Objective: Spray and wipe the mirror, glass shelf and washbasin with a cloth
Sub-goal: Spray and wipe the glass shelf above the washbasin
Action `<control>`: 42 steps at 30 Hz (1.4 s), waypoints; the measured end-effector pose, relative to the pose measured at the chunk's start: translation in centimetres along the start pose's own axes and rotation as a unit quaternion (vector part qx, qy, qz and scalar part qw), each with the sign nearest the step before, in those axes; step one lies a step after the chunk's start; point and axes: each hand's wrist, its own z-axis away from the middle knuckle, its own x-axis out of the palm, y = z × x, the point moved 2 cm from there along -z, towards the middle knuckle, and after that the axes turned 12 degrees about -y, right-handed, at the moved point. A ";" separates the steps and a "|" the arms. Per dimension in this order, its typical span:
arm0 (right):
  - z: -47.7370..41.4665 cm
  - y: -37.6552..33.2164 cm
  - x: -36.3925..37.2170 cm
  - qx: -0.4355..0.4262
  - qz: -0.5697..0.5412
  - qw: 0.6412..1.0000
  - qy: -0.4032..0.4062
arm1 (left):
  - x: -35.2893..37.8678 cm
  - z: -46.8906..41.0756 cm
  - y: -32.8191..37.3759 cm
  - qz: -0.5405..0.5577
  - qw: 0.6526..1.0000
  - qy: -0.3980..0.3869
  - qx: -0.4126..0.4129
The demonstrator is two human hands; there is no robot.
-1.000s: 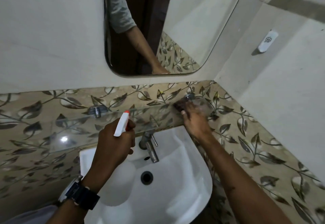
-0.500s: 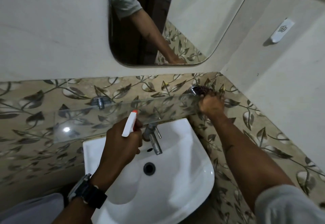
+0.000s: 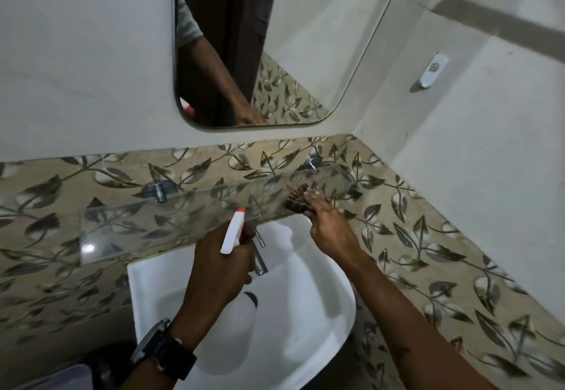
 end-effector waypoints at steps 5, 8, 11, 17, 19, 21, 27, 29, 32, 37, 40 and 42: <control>4.0 1.3 0.7 -0.055 -0.003 0.998 -0.037 | -0.7 1.4 -0.4 0.000 1.000 0.003 -0.009; 6.7 2.4 3.1 -0.027 -0.084 0.996 -0.024 | -1.2 2.4 -1.1 -0.024 1.000 0.003 -0.011; 7.3 3.4 4.0 0.124 -0.263 0.955 0.060 | -1.8 3.3 -1.7 -0.029 0.999 -0.001 -0.018; 2.0 4.7 0.7 0.197 -0.812 0.549 0.021 | -2.5 4.6 -2.5 -0.011 0.999 0.018 -0.048; -0.1 4.4 0.8 0.184 -0.862 0.471 0.027 | -2.8 5.0 -2.8 -0.013 0.998 0.027 -0.051; -1.8 3.6 0.6 0.203 -0.843 0.494 0.069 | -3.4 5.3 -3.0 -0.010 0.998 0.036 -0.054; -4.1 1.9 0.7 0.128 -0.895 0.407 0.131 | -4.9 5.8 -3.8 -0.034 0.997 0.052 -0.053; -3.8 1.1 1.1 0.117 -0.908 0.383 0.118 | -5.2 5.7 -4.1 -0.041 0.996 0.055 -0.056; -2.9 -1.5 1.9 0.105 -0.911 0.388 0.090 | -5.3 5.6 -4.2 -0.042 0.996 0.054 -0.062; -1.9 -6.3 4.0 0.139 -0.919 0.367 0.029 | -4.6 5.9 -3.3 -0.017 0.997 0.050 -0.048; -1.6 -9.4 5.0 0.116 -0.917 0.381 -0.003 | -4.7 6.2 -2.5 -0.012 0.998 0.056 -0.034; -1.1 -11.6 5.6 0.117 -0.915 0.387 -0.013 | -5.0 6.4 -2.1 -0.013 0.998 0.057 -0.025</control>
